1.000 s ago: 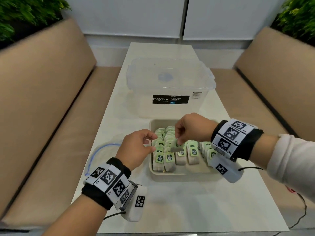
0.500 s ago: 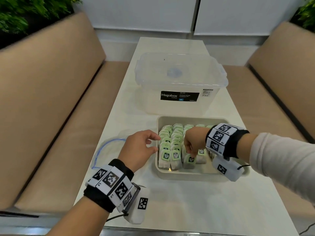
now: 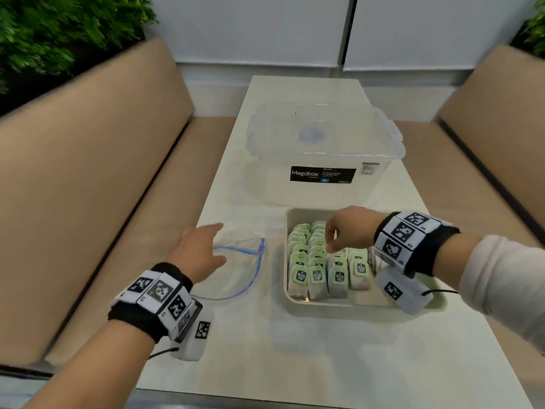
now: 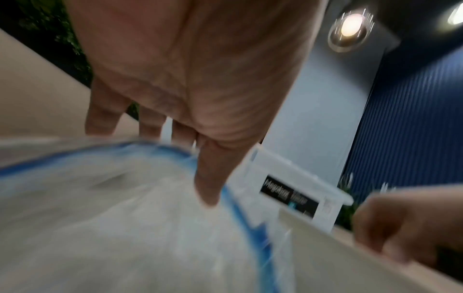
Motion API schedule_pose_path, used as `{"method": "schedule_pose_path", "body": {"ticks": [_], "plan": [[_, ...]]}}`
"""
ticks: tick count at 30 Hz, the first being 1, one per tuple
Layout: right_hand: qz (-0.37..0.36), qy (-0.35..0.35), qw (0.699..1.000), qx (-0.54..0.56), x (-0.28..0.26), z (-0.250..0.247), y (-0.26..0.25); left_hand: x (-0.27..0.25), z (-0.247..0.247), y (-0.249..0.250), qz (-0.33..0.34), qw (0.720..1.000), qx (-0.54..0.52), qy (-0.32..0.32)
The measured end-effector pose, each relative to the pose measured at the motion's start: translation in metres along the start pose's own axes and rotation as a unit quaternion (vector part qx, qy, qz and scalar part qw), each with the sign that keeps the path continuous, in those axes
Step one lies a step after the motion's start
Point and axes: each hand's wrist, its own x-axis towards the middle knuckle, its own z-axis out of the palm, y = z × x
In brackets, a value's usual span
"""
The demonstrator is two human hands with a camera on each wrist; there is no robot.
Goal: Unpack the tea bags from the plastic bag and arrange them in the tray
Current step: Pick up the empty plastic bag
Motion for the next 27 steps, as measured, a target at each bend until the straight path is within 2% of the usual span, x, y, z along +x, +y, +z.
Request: {"method": "schedule_pose_path", "body": {"ticks": [2, 4, 5, 6, 7, 9, 11, 12, 14, 16, 19, 21, 23, 24, 25, 27], "plan": [[0.000, 0.039, 0.999, 0.037, -0.011, -0.008, -0.008, 0.009, 0.008, -0.013, -0.014, 0.999, -0.012, -0.035], [-0.010, 0.076, 0.994, 0.084, -0.025, -0.016, -0.020, 0.014, 0.009, -0.024, -0.030, 0.998, -0.060, -0.015], [-0.020, 0.097, 0.989, 0.107, -0.033, -0.019, -0.027, 0.015, 0.007, -0.029, -0.046, 0.992, -0.121, -0.001], [-0.032, 0.122, 0.983, 0.132, -0.040, -0.021, -0.035, 0.016, 0.002, -0.033, -0.065, 0.974, -0.216, 0.008], [-0.047, 0.148, 0.975, 0.160, -0.048, -0.023, -0.044, 0.014, -0.002, -0.034, -0.083, 0.941, -0.327, 0.003], [-0.076, 0.197, 0.954, 0.211, -0.061, -0.021, -0.066, 0.008, -0.013, -0.032, -0.090, 0.856, -0.508, -0.035], [-0.117, 0.243, 0.933, 0.238, -0.070, -0.014, -0.094, 0.000, -0.022, -0.025, -0.076, 0.792, -0.603, -0.055], [-0.145, 0.264, 0.923, 0.238, -0.072, -0.009, -0.109, -0.006, -0.027, -0.018, -0.066, 0.774, -0.627, -0.058], [-0.196, 0.285, 0.915, 0.206, -0.069, 0.004, -0.136, -0.019, -0.034, -0.004, -0.036, 0.762, -0.643, -0.067], [-0.193, 0.286, 0.928, 0.138, -0.062, 0.015, -0.157, -0.030, -0.041, 0.006, -0.002, 0.745, -0.659, -0.105], [-0.137, 0.275, 0.950, 0.052, -0.054, 0.023, -0.174, -0.037, -0.050, 0.005, 0.053, 0.665, -0.715, -0.208], [-0.133, 0.262, 0.955, 0.034, -0.054, 0.021, -0.177, -0.041, -0.054, 0.002, 0.071, 0.659, -0.709, -0.240], [-0.157, 0.268, 0.948, 0.066, -0.058, 0.014, -0.177, -0.044, -0.055, -0.002, 0.062, 0.673, -0.700, -0.230], [-0.173, 0.307, 0.928, 0.124, -0.062, 0.011, -0.177, -0.044, -0.056, -0.005, 0.060, 0.679, -0.701, -0.210], [-0.178, 0.374, 0.887, 0.205, -0.065, 0.007, -0.175, -0.045, -0.058, -0.006, 0.061, 0.680, -0.705, -0.193], [-0.119, 0.488, 0.797, 0.335, -0.071, 0.002, -0.168, -0.047, -0.063, -0.010, 0.072, 0.667, -0.718, -0.187]]}}
